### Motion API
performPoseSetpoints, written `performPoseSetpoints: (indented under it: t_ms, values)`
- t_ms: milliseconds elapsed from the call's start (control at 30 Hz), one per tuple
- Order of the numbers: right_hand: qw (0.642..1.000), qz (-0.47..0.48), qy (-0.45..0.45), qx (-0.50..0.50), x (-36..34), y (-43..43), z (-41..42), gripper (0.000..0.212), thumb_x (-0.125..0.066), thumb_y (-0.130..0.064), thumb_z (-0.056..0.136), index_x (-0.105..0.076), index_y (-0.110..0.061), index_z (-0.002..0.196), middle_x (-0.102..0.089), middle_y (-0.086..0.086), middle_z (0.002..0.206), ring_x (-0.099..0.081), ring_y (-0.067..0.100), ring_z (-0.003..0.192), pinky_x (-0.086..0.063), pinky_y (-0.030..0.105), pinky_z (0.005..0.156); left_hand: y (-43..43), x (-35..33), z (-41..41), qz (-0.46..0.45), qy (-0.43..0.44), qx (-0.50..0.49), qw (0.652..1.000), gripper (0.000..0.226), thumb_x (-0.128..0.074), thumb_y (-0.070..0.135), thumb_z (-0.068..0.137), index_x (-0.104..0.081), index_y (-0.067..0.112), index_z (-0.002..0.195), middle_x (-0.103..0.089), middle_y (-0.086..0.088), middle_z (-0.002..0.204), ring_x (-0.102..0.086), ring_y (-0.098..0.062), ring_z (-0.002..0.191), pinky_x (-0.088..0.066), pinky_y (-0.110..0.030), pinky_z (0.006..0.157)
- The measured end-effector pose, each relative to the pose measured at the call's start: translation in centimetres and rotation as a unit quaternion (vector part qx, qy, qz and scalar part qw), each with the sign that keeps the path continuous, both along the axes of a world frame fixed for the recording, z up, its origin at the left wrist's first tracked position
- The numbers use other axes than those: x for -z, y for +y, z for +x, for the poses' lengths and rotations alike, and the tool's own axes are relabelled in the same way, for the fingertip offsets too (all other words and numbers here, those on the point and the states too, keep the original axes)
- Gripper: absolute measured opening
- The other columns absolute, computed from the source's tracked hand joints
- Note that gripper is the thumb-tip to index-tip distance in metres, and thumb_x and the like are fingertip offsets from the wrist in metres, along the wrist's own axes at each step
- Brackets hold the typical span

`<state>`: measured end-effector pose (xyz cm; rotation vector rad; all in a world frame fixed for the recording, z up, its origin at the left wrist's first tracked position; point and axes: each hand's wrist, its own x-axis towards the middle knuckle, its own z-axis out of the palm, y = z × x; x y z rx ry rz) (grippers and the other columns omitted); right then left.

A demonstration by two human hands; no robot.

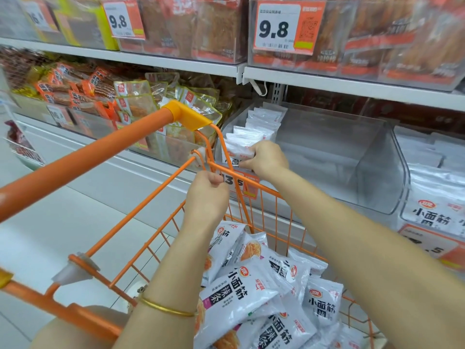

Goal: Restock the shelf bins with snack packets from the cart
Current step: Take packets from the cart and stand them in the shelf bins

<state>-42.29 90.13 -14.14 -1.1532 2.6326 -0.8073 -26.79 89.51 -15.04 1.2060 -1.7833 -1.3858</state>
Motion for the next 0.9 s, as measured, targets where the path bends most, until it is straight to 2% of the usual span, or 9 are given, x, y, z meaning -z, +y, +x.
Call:
performPoseSetpoints:
  t_ms: [100,267,367,467,600,700,800,833,900]
  values:
    - [1.000,-0.014,-0.013,0.015,0.7,-0.2,0.1,0.021,-0.068,-0.030,0.084,-0.059,-0.012,0.076,-0.050,-0.001,0.062,-0.057,0.023,0.075,-0.041,0.030,0.062,0.0,0.1,0.1,-0.004,-0.012,0.002,1.000,0.012,-0.048,0.012,0.088,-0.050,0.024,0.091,-0.058,-0.001,0.096,-0.058,-0.022,0.096,-0.051,-0.045,0.089]
    - [1.000,-0.019,-0.007,0.010,-0.9,1.6,0.5,0.032,-0.071,-0.036,0.081,-0.046,-0.016,0.082,-0.052,-0.001,0.074,-0.056,0.021,0.078,-0.045,0.034,0.063,-0.2,0.1,0.5,-0.029,-0.031,0.014,0.999,0.016,-0.047,0.010,0.090,-0.051,0.025,0.086,-0.061,-0.008,0.106,-0.058,-0.024,0.099,-0.050,-0.042,0.089]
    - [0.996,-0.088,0.019,0.016,-1.9,4.6,1.2,0.030,-0.070,-0.031,0.082,-0.046,-0.018,0.093,-0.052,-0.004,0.081,-0.057,0.021,0.083,-0.050,0.040,0.071,-0.5,0.4,0.9,-0.122,-0.149,0.060,0.979,0.015,-0.047,0.010,0.091,-0.059,0.015,0.097,-0.062,-0.007,0.105,-0.057,-0.026,0.099,-0.049,-0.034,0.084]
    - [0.992,-0.121,-0.012,-0.034,-1.6,7.7,2.5,0.024,-0.066,-0.020,0.083,-0.045,-0.029,0.081,-0.058,-0.005,0.078,-0.064,0.021,0.076,-0.054,0.046,0.072,0.0,0.9,1.3,-0.189,-0.321,0.172,0.912,0.024,-0.059,0.026,0.088,-0.059,0.012,0.108,-0.060,-0.008,0.112,-0.054,-0.028,0.108,-0.047,-0.036,0.088]
    - [0.990,-0.091,-0.067,-0.088,0.0,10.3,4.3,0.021,-0.061,-0.012,0.087,-0.047,-0.026,0.080,-0.060,-0.004,0.069,-0.066,0.015,0.057,-0.055,0.037,0.061,1.6,1.8,1.2,-0.240,-0.524,0.241,0.781,0.061,-0.063,0.051,0.081,-0.044,0.014,0.125,-0.047,-0.010,0.127,-0.041,-0.029,0.121,-0.039,-0.039,0.093]
    - [0.987,-0.091,-0.086,-0.104,0.9,10.7,4.7,0.014,-0.058,-0.009,0.089,-0.051,-0.020,0.086,-0.061,-0.002,0.067,-0.065,0.014,0.053,-0.051,0.026,0.050,2.4,2.7,0.4,-0.257,-0.575,0.217,0.746,0.051,-0.061,0.041,0.087,-0.045,0.015,0.127,-0.051,-0.004,0.126,-0.049,-0.025,0.118,-0.039,-0.034,0.083]
    - [0.979,-0.102,-0.129,-0.117,0.9,10.9,4.7,0.013,-0.054,-0.005,0.090,-0.052,-0.017,0.086,-0.062,0.005,0.070,-0.063,0.016,0.051,-0.051,0.026,0.044,2.9,2.5,0.1,-0.287,-0.568,0.214,0.741,0.022,-0.051,0.024,0.093,-0.054,0.018,0.114,-0.057,0.000,0.102,-0.057,-0.022,0.103,-0.034,-0.032,0.077]
    - [0.977,-0.096,-0.149,-0.121,0.9,11.0,4.7,0.015,-0.053,-0.004,0.091,-0.052,-0.017,0.084,-0.063,0.008,0.070,-0.063,0.017,0.051,-0.051,0.026,0.043,2.8,2.1,0.2,-0.302,-0.547,0.203,0.754,0.016,-0.049,0.022,0.094,-0.055,0.019,0.108,-0.057,-0.001,0.097,-0.057,-0.023,0.097,-0.034,-0.032,0.078]
    - [0.972,-0.072,-0.185,-0.126,0.9,11.2,4.7,0.015,-0.050,-0.005,0.093,-0.051,-0.016,0.083,-0.064,0.011,0.074,-0.064,0.019,0.055,-0.052,0.027,0.046,2.3,1.0,0.6,-0.301,-0.469,0.156,0.816,0.007,-0.051,0.027,0.091,-0.051,0.020,0.092,-0.051,-0.001,0.082,-0.053,-0.025,0.082,-0.035,-0.030,0.072]
